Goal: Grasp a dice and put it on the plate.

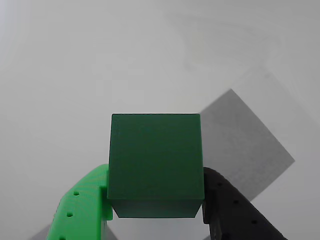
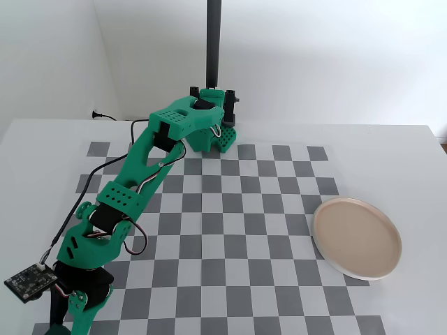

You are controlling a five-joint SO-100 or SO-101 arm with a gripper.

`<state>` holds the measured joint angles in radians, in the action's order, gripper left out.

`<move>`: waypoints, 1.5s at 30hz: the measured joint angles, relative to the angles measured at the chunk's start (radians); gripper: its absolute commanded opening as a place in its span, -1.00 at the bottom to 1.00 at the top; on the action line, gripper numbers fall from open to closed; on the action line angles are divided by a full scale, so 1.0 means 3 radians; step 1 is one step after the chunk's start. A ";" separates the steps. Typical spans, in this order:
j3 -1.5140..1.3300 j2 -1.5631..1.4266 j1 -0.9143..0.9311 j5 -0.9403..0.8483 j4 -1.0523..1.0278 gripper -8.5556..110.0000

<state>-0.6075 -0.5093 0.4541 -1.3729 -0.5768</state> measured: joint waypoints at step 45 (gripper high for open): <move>-0.5640 -0.4648 -0.1416 -0.0337 0.1621 -0.93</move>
<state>-2.2994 -1.9037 0.0291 -1.4742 -0.0905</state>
